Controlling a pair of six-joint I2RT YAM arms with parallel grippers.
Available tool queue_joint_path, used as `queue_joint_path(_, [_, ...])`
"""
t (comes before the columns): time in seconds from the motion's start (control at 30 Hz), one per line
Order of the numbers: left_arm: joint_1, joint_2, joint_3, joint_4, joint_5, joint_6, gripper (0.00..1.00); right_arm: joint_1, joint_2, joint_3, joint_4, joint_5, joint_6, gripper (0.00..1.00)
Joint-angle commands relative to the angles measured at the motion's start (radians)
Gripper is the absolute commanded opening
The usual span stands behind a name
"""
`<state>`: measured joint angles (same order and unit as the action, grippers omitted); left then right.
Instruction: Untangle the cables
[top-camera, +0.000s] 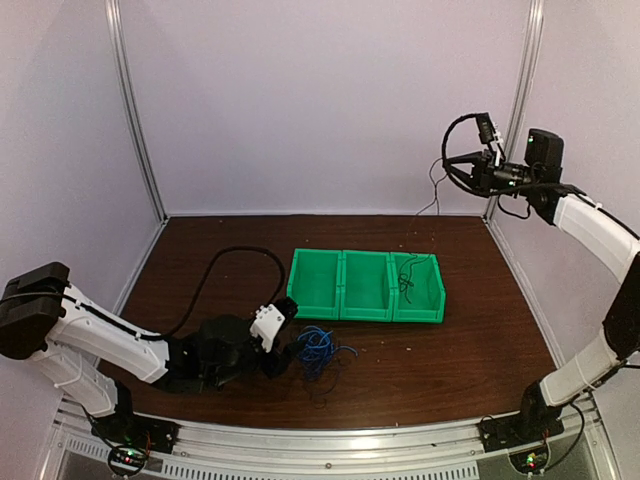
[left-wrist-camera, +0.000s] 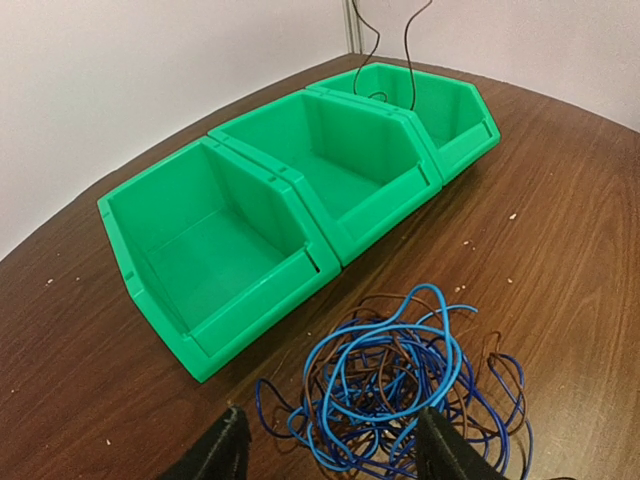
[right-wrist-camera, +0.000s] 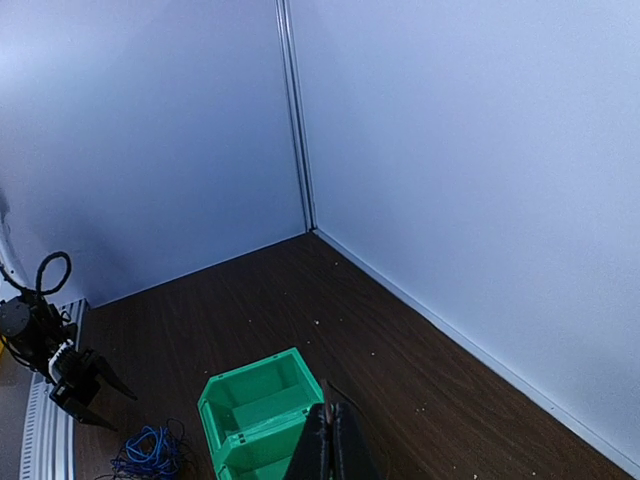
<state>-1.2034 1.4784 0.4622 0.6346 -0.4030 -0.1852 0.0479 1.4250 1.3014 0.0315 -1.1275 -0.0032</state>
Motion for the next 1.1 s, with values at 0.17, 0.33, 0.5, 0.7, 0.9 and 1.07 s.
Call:
queue_joint_path(0.17, [-0.002, 0.004, -0.018, 0.045, 0.002, -0.023, 0.58, -0.006, 0.054, -0.063, -0.177, 0.069, -0.259, 0.00])
queue_joint_path(0.33, [-0.002, 0.021, -0.011, 0.052, 0.003, -0.015, 0.58, 0.003, 0.062, -0.105, -0.294, 0.107, -0.380, 0.00])
queue_joint_path(0.5, [-0.002, 0.038, 0.005, 0.050, 0.012, -0.007, 0.58, 0.015, 0.093, -0.127, -0.378, 0.152, -0.481, 0.00])
queue_joint_path(0.7, [-0.002, 0.042, 0.006, 0.049, 0.016, -0.009, 0.58, 0.086, 0.138, -0.150, -0.439, 0.204, -0.550, 0.00])
queue_joint_path(0.9, [-0.002, 0.040, 0.001, 0.044, 0.012, -0.011, 0.58, 0.151, 0.167, -0.168, -0.383, 0.195, -0.493, 0.00])
queue_joint_path(1.07, [-0.002, 0.034, -0.002, 0.040, 0.006, -0.015, 0.58, 0.159, 0.217, -0.173, -0.360, 0.214, -0.473, 0.00])
